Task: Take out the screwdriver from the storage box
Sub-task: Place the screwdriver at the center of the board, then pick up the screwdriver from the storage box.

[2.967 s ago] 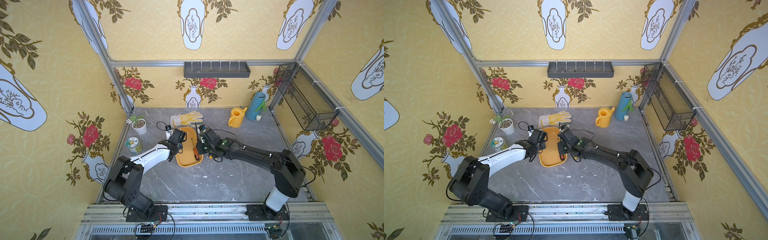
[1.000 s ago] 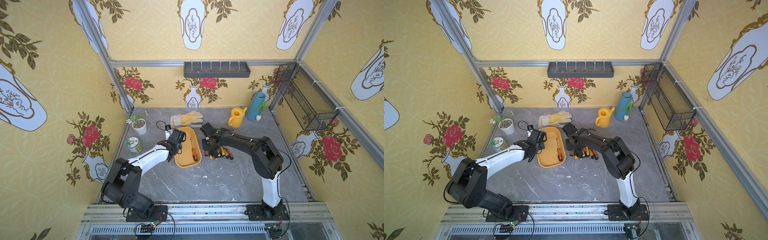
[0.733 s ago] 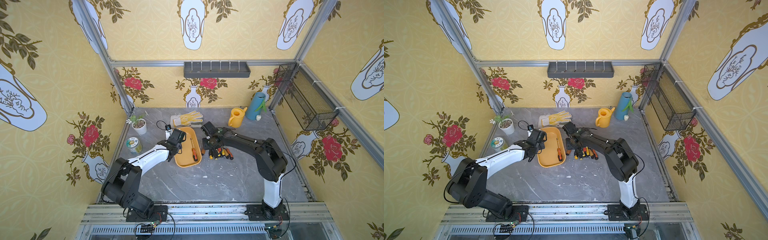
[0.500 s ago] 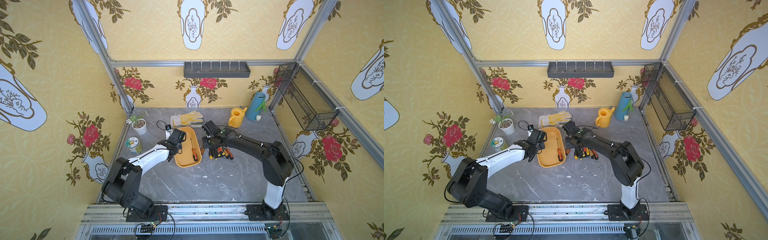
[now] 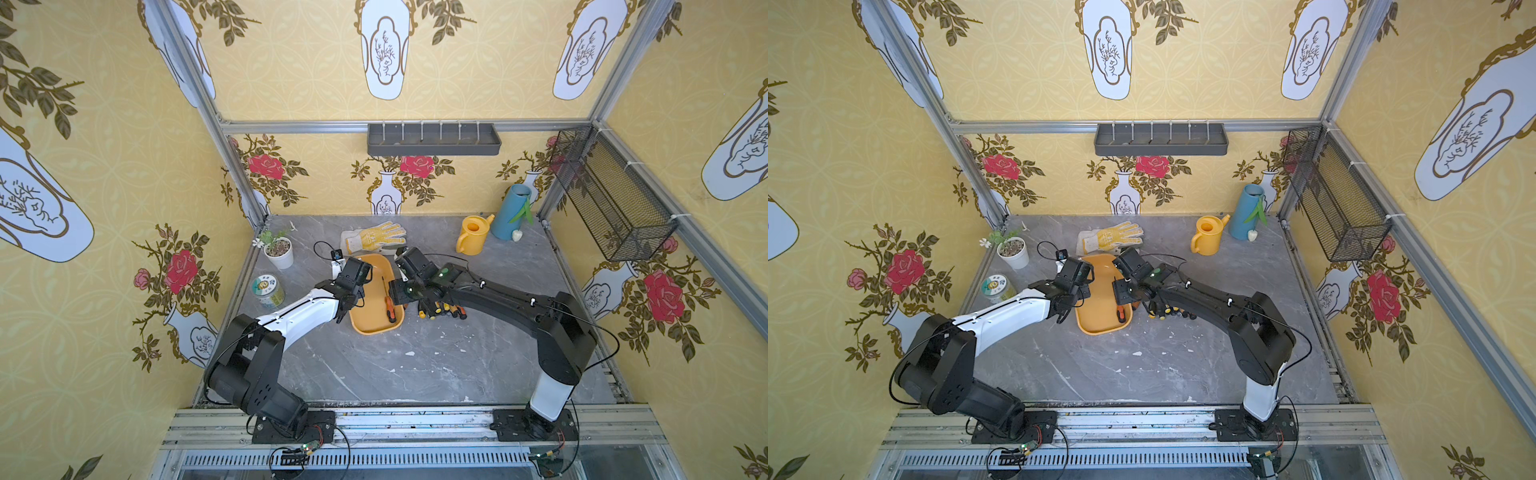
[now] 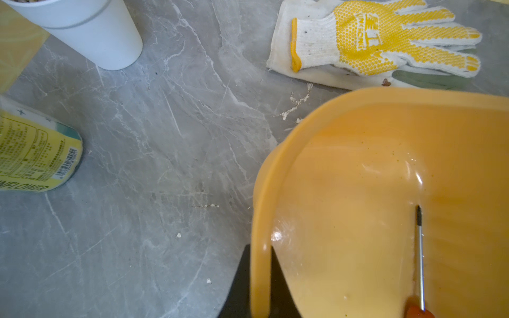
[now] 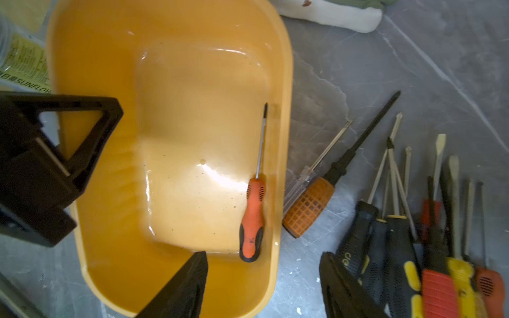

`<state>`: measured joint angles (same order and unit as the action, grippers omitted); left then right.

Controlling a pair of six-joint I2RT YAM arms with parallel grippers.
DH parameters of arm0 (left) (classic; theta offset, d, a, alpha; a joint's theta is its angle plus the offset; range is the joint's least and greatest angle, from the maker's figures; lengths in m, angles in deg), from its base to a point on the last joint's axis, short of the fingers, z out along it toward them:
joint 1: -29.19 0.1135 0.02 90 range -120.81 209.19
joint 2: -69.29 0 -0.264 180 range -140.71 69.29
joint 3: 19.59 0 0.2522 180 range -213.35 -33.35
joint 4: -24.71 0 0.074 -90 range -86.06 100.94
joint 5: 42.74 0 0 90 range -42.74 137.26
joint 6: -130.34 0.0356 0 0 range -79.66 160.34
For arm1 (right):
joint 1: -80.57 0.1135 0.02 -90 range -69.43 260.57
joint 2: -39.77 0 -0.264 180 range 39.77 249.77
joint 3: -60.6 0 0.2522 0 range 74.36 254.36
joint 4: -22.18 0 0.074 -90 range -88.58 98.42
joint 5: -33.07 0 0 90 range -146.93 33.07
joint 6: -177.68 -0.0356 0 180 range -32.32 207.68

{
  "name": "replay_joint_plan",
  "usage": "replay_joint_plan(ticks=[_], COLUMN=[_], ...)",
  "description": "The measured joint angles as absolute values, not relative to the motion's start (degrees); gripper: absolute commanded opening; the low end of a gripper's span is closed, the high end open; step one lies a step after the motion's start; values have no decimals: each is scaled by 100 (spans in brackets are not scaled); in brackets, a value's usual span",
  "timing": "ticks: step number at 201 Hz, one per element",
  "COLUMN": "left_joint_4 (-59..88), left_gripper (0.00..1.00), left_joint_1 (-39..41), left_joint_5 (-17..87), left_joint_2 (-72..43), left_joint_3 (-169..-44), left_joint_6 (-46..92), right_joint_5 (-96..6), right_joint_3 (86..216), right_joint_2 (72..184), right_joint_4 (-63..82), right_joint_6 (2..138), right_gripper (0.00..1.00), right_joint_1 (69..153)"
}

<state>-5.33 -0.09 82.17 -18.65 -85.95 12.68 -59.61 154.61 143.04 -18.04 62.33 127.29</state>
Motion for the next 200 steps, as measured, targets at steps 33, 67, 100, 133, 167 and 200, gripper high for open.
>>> replay_joint_plan(ticks=[33,67,100,133,167,200], left_joint_4=[-533,-533,-535,-539,-542,-546], left_gripper=[0,0,0,0,0,0], left_joint_1=[-9,-9,-9,-9,-9,-9], left_joint_5=[8198,8189,8169,8156,8152,8145], left_joint_2=[-1859,-1857,-1826,-1771,-1673,-1588], left_joint_3=[-8595,-8595,-8592,-8570,-8560,-8516], left_joint_6=[1266,1244,1226,1226,1226,1198], right_joint_5=[-5821,-5664,-5548,-5528,-5692,-5933], right_joint_3=[15544,15594,15708,15957,16235,16232], right_joint_2=[14518,14763,15051,15362,15654,15737], right_joint_4=[-1721,-1690,-1690,-1712,-1913,-2018], right_joint_6=[6187,6056,5940,5879,5737,5503], right_gripper=[65,63,61,61,60,60], right_joint_1=[12888,12932,12941,12969,13074,13144])
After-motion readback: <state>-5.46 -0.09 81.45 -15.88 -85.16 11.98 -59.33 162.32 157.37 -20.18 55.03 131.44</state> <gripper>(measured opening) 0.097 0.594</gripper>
